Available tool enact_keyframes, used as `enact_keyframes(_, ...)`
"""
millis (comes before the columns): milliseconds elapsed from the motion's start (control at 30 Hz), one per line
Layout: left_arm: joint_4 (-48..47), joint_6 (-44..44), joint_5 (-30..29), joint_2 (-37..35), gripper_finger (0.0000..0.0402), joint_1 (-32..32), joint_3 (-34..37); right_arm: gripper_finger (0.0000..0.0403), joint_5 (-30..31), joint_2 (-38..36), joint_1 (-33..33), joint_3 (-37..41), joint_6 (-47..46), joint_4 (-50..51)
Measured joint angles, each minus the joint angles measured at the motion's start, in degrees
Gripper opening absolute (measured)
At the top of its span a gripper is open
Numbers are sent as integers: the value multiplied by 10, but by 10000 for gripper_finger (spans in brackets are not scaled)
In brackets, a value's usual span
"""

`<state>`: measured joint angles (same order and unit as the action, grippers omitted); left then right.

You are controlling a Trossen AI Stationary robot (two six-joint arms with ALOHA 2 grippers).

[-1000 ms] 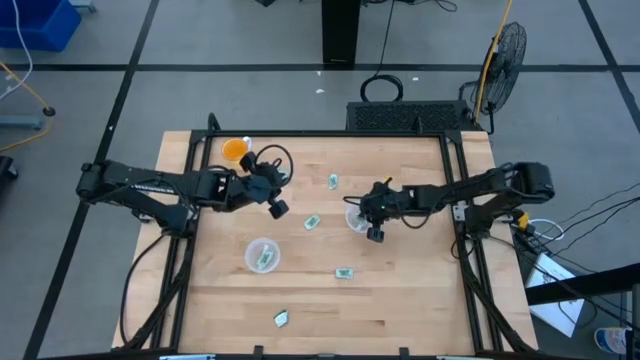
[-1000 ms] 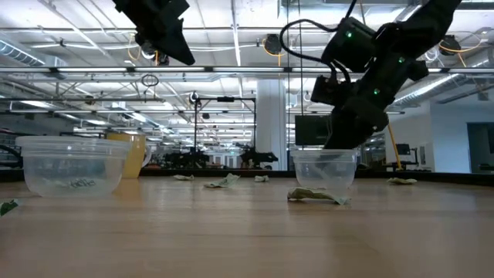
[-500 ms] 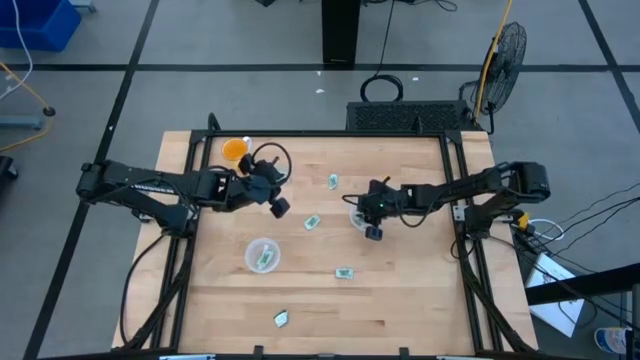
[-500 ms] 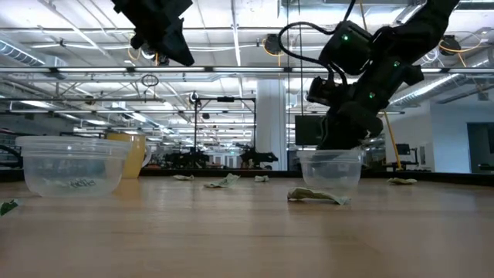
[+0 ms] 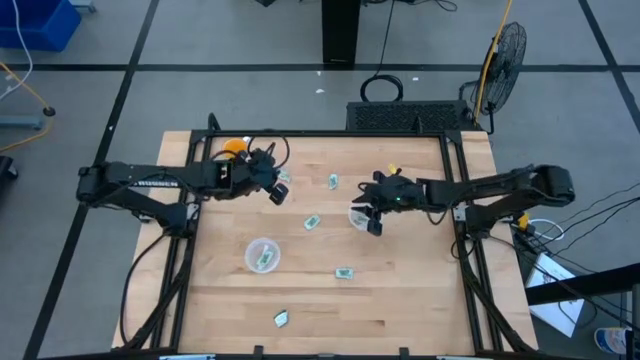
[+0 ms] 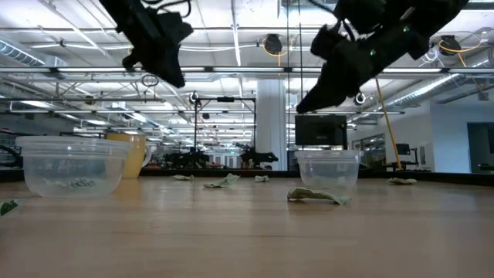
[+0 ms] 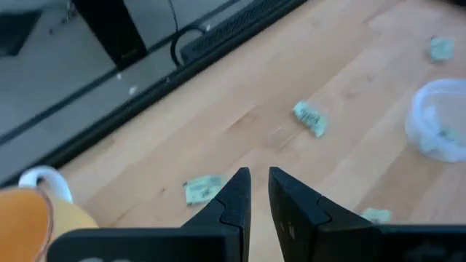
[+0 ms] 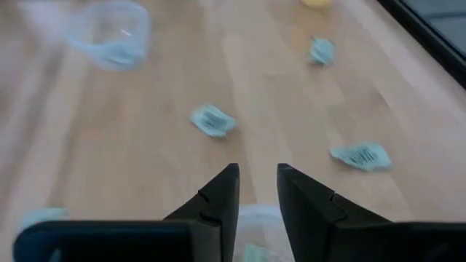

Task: Pick and place Stevia / Truvia into bins
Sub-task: Put the white stevia packet into the bottom transparent container

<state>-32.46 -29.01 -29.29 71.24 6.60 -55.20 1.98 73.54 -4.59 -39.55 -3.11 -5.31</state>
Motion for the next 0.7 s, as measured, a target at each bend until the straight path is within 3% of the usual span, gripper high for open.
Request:
enact_keyframes(133,55,2,26,0,56,22,53,80,-38,-30,15,0,7,-1)
enact_keyframes(267,155,4,80,0,56,35,113,78,-37,-37,25,1,29,0)
enact_keyframes(433,259,4,96,8,61,38,169,78,-37,-36,25,1,68,4)
enact_keyframes(700,339,44,93,116,134,39,175,77,-36,-37,25,1,92,-5)
